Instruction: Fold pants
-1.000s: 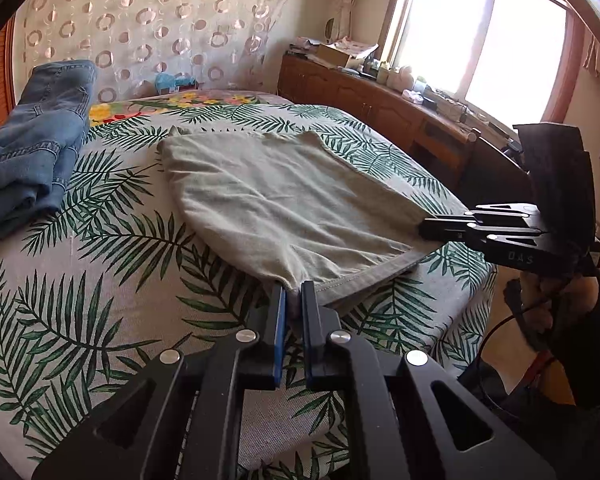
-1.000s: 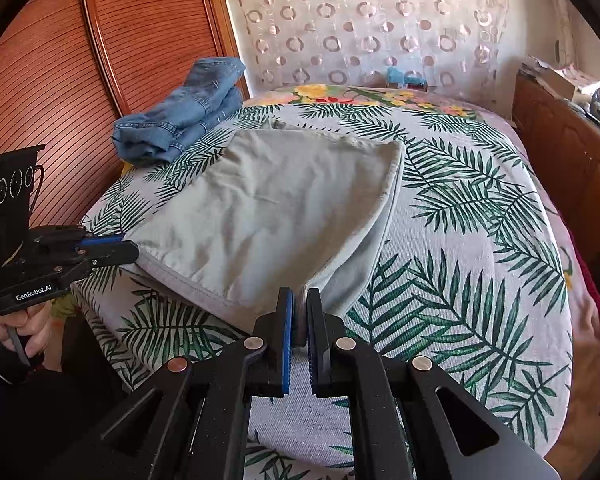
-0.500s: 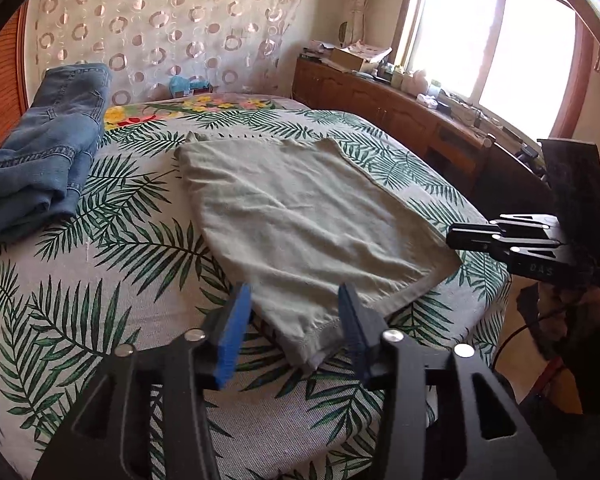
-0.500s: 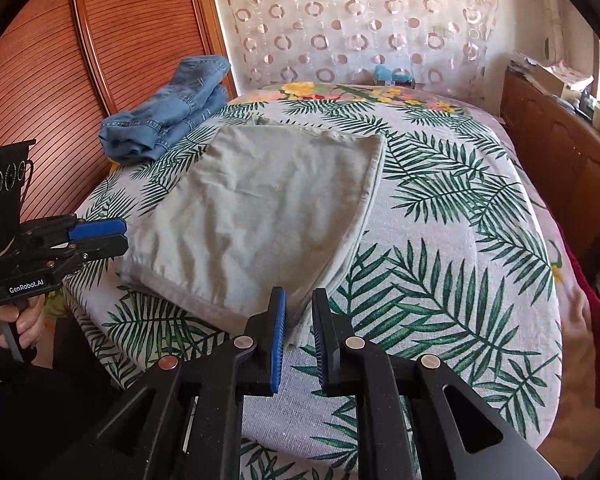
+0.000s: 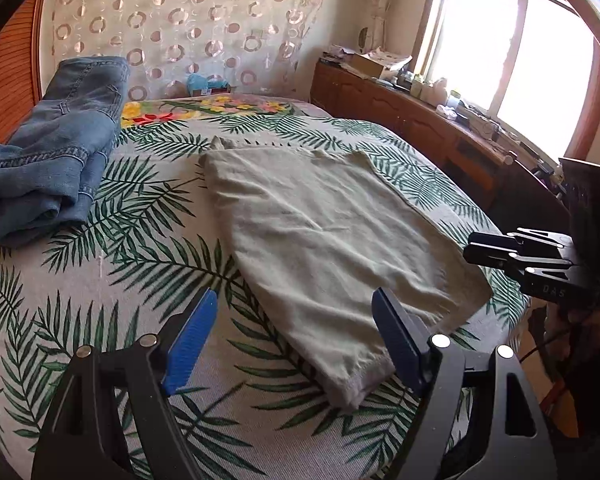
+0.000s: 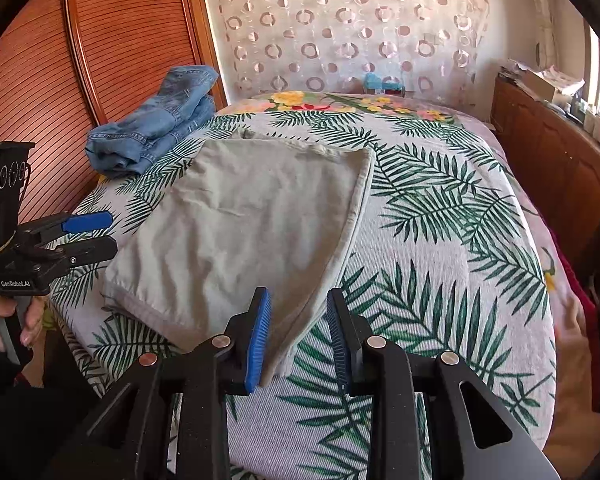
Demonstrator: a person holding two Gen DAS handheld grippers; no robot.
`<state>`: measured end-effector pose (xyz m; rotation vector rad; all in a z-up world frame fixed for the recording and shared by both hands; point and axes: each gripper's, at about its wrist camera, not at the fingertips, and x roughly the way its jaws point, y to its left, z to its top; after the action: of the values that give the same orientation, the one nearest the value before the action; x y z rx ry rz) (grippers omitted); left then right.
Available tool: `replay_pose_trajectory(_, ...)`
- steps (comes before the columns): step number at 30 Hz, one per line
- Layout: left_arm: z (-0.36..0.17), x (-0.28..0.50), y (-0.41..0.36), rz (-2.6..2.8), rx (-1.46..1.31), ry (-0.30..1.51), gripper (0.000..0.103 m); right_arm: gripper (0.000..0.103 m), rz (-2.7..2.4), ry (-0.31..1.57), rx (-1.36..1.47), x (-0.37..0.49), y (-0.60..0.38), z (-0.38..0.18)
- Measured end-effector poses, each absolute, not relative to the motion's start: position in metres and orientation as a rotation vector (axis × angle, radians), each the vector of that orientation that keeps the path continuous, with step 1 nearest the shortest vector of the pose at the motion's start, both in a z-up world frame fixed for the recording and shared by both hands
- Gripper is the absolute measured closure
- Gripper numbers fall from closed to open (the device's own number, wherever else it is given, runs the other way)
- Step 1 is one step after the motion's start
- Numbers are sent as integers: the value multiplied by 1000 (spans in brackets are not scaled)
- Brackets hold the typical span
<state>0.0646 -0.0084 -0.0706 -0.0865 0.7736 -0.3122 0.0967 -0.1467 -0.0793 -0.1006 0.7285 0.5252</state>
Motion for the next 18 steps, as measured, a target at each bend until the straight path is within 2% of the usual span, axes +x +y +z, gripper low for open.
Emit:
replay_pose_trajectory(8, -63, 87, 2, -309, -105, 740, 23, 73, 522, 743, -101, 116, -138, -86)
replay_pose_trajectory(10, -59, 98, 4, -315, -101, 734, 26, 73, 523, 740, -104, 123, -136, -85)
replay_pose_trajectory(18, -47, 169, 8, -317, -56, 741, 67, 73, 518, 743, -136, 182, -123, -78)
